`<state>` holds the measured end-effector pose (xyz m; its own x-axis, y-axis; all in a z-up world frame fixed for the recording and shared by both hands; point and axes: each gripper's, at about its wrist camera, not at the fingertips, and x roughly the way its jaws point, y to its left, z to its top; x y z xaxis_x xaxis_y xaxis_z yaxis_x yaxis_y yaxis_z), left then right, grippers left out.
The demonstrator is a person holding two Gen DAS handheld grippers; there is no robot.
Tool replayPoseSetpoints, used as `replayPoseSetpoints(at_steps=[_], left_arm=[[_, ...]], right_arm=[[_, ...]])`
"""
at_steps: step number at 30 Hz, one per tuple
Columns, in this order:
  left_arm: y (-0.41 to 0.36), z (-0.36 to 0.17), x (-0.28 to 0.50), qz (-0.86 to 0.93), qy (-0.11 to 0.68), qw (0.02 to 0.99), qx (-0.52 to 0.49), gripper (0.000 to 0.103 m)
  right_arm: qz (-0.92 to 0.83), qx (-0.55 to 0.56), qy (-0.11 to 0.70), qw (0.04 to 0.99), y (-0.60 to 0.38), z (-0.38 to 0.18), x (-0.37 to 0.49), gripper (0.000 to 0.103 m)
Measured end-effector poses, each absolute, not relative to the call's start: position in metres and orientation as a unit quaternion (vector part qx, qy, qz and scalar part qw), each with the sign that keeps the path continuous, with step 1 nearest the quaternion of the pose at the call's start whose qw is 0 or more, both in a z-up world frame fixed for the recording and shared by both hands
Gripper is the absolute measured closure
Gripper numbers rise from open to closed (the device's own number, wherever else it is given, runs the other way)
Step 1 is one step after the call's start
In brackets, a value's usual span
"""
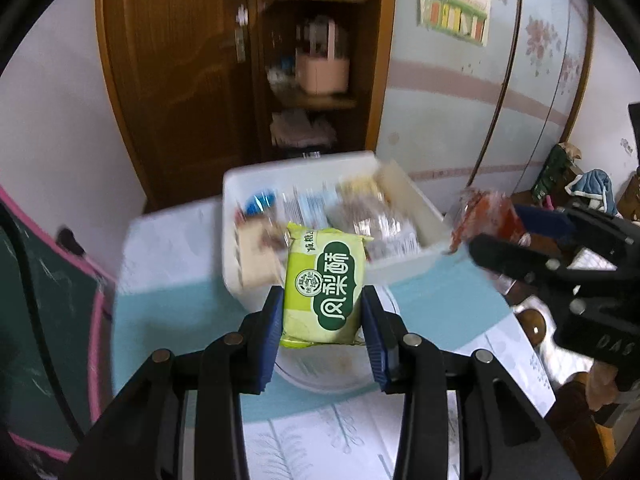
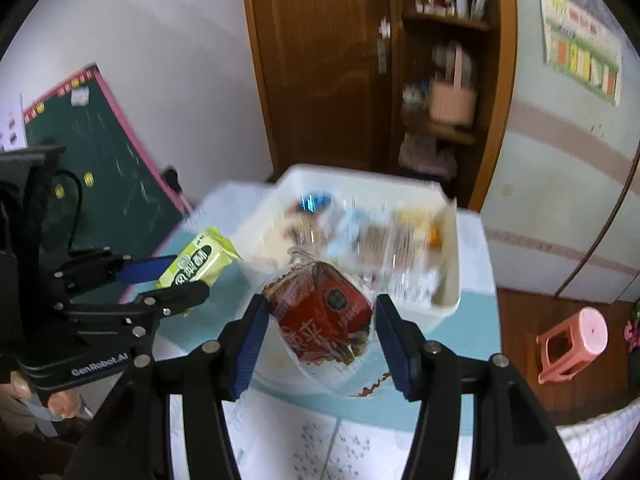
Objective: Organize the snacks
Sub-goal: 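Carry both packets over the white bin and open both grippers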
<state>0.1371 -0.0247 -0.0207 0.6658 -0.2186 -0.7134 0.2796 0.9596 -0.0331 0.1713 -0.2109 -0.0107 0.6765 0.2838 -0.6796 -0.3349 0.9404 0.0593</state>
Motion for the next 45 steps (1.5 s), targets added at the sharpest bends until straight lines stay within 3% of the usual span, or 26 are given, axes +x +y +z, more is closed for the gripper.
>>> replayPoseSetpoints(at_steps=[9, 15, 25, 45], left_arm=[[-0.016, 0.052, 0.149, -0.122, 0.330, 0.933, 0.073, 0.066], [-0.019, 0.070, 0.166, -0.105, 0.306, 0.941, 0.097, 0.066], [-0.021, 0.075, 0.220, -0.071, 0.298, 0.947, 0.098, 0.066], [-0.033, 0.032, 0.313, -0.047, 0.335, 0.939, 0.061, 0.066]], right_arm=[[0.152, -0.017, 0.281, 0.947, -0.206, 0.078, 0.176, 0.048], [0.126, 0.002, 0.271, 0.954, -0.210, 0.098, 0.197, 0.048], [0.095, 0.026, 0.289, 0.952, -0.216, 0.089, 0.251, 0.048], [0.069, 0.061, 0.335, 0.938, -0.221, 0.040, 0.320, 0.048]])
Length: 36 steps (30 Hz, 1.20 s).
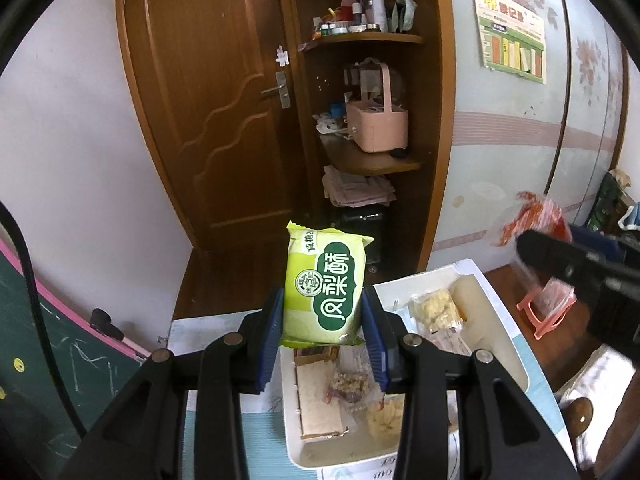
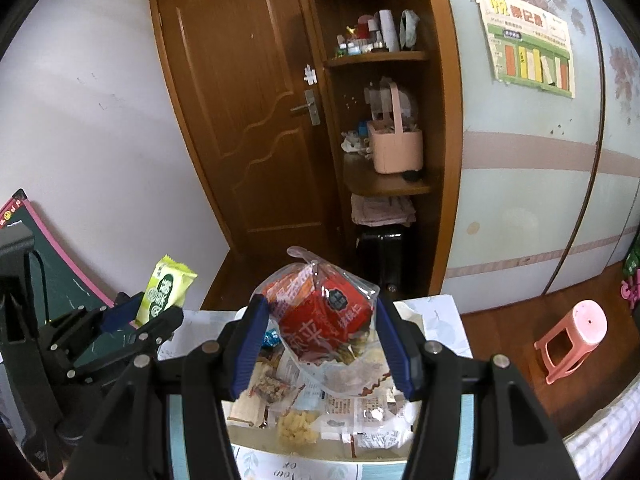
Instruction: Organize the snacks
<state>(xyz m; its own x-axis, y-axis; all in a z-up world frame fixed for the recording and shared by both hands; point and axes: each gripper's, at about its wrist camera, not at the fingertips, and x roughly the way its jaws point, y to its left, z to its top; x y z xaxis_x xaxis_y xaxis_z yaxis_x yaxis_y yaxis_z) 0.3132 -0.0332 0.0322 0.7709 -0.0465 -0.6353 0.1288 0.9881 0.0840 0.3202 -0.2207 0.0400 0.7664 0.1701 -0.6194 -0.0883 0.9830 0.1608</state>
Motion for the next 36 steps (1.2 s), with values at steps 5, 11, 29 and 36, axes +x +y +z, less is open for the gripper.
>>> replayPoseSetpoints(at_steps=[5, 11, 29, 36], left_arm=[[-0.036, 0.014, 0.334, -0.042, 0.351, 0.934, 0.051, 0.066], [-0.034, -0.013, 0.352, -0.032, 0.373, 0.926, 0.046, 0.066], [-0.034, -0.060, 0.367, -0.032, 0.396, 0.917, 0.025, 0.000], [-0.035, -0.084, 0.366, -0.028, 0.442, 0.896, 0.024, 0.000]], right_arm=[[0.070, 0.066, 0.350, 0.932, -0.217, 0.026, 0.337, 0.048], [0.067, 0.067, 0.375, 0.922, -0.213, 0.004, 0.355, 0.048], [0.058, 0.082, 0.419, 0.902, -0.211, -0.048, 0.380, 0.026], [0.042, 0.103, 0.429, 0.896, -0.223, -0.058, 0.381, 0.018]])
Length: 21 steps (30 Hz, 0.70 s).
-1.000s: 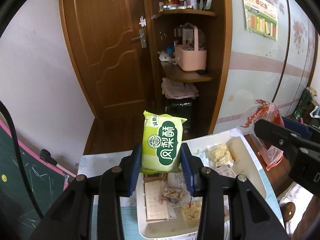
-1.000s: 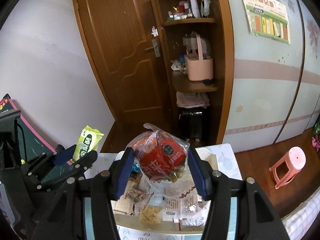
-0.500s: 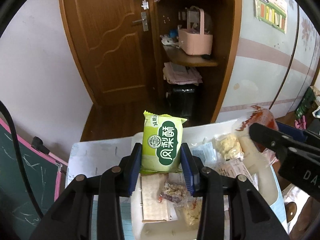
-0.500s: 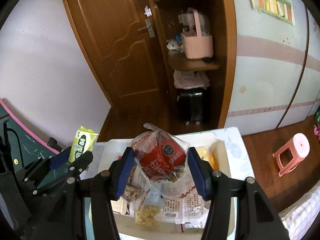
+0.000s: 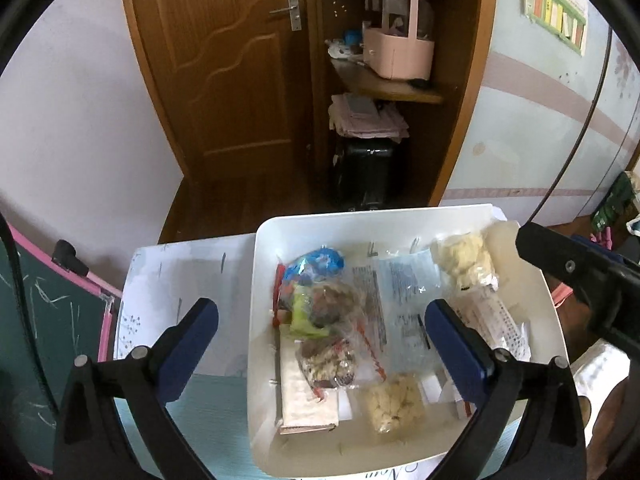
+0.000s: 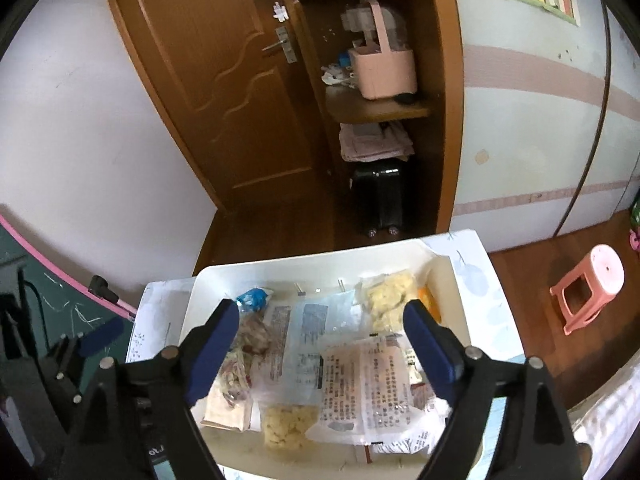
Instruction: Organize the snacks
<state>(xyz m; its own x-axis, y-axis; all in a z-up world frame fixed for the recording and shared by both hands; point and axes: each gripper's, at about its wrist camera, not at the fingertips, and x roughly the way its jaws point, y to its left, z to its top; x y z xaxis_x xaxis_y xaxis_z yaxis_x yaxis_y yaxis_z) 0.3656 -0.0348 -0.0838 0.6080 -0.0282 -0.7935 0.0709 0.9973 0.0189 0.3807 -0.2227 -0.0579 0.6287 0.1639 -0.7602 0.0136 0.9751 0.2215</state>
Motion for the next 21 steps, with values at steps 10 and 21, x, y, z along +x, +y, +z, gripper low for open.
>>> replayPoseSetpoints(at_steps=[10, 21], left_arm=[[-0.035, -0.059, 0.336, -0.023, 0.427, 0.903, 0.033, 0.000], [-0.025, -0.002, 0.265, -0.017, 0.391, 0.919, 0.035, 0.000]], right_arm=[[0.042, 0.117, 0.443, 0.888, -0.232, -0.057, 0.361, 0.018], [0.053, 0.104, 0.425, 0.897, -0.224, -0.011, 0.299, 0.018]])
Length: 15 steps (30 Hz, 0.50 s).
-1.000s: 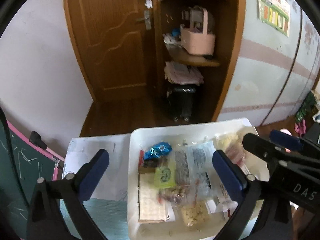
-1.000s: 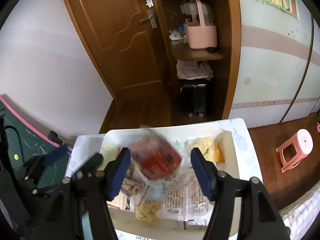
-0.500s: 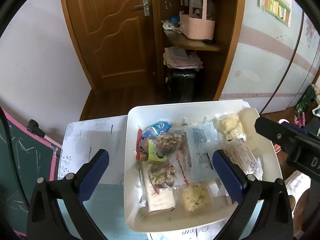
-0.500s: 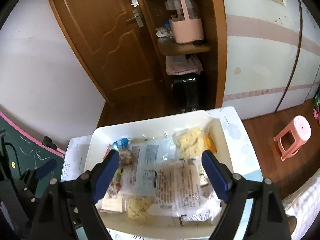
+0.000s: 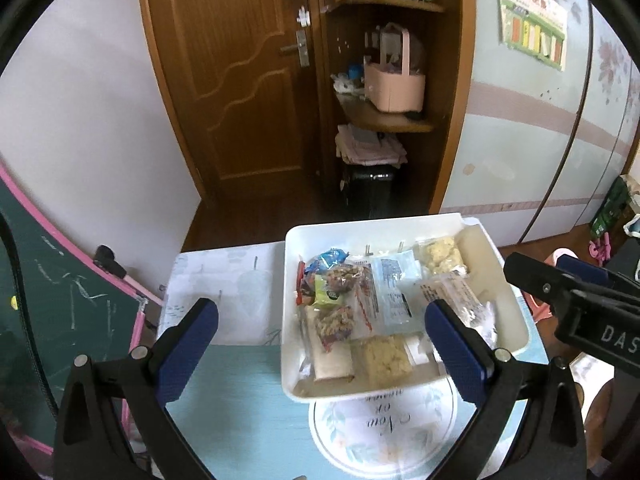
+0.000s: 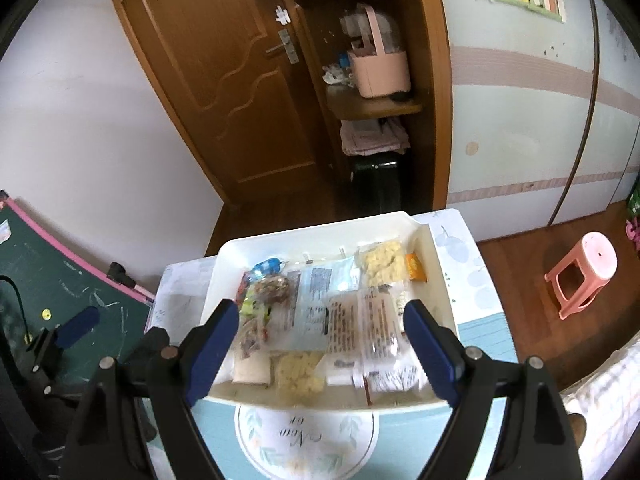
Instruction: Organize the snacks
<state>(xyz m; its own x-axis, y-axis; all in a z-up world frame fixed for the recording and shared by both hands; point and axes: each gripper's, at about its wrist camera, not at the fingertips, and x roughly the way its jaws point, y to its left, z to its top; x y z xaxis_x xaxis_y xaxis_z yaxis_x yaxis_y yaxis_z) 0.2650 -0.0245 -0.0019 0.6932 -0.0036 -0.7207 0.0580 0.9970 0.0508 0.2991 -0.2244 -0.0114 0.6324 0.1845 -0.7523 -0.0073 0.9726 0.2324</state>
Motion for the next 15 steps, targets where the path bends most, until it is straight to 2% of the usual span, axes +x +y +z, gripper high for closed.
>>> replayPoseSetpoints(at_steps=[15], left_arm=[[-0.010, 0.045, 0.132, -0.019, 0.369, 0.929, 0.035, 0.000]], right_arm=[[0.085, 0.072, 0.407, 0.907, -0.207, 0.034, 0.181, 0.018]])
